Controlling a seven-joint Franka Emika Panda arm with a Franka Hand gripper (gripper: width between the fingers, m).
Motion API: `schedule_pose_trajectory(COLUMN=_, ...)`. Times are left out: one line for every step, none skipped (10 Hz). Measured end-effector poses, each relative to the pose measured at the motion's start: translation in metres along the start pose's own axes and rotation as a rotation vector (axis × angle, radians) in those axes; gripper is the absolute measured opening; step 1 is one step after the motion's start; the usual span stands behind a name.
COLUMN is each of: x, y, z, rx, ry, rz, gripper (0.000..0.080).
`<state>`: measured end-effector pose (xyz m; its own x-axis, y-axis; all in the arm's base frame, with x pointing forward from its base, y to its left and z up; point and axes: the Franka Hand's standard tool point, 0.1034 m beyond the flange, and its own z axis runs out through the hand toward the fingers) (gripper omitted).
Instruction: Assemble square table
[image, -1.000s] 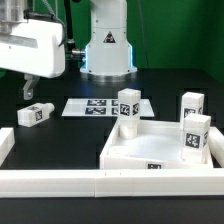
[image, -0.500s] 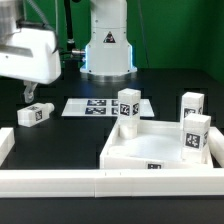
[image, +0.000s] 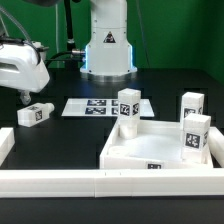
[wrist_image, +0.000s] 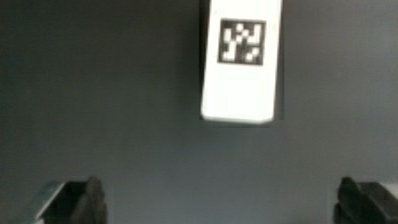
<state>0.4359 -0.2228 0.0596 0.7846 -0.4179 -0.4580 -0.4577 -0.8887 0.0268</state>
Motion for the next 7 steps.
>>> schedule_pose_trajectory(x=0.001, y=0.001, z=0.001, rx=-0.002, ry=-0.040, rz=-0.003, gripper=0.0649)
schedule_pose_trajectory(x=-0.004, y=-0.003, z=0.007, rx=-0.001, ry=-0.098, rz=-0.057, gripper=0.0649)
schedule_pose_trajectory(x=-0.008, y=-0.005, z=0.007, rx=0.011, ry=-0.162, rz=-0.133, gripper=0.0649)
schedule_pose_trajectory(x=-0.010, y=-0.004, z=0.008, rx=0.015, ry=-0.226, rz=-0.099, gripper=0.0649)
schedule_pose_trajectory(x=-0.012, y=0.000, z=0.010, rx=0.009, ry=-0.301, rz=-0.095, gripper=0.0649)
schedule_pose_trajectory(x=-0.013, y=0.001, z=0.012, rx=0.001, ry=-0.371, rz=-0.090, gripper=0.0649)
schedule_pose_trajectory(x=-0.012, y=-0.002, z=0.018, rx=-0.008, ry=-0.407, rz=-0.084, gripper=0.0649)
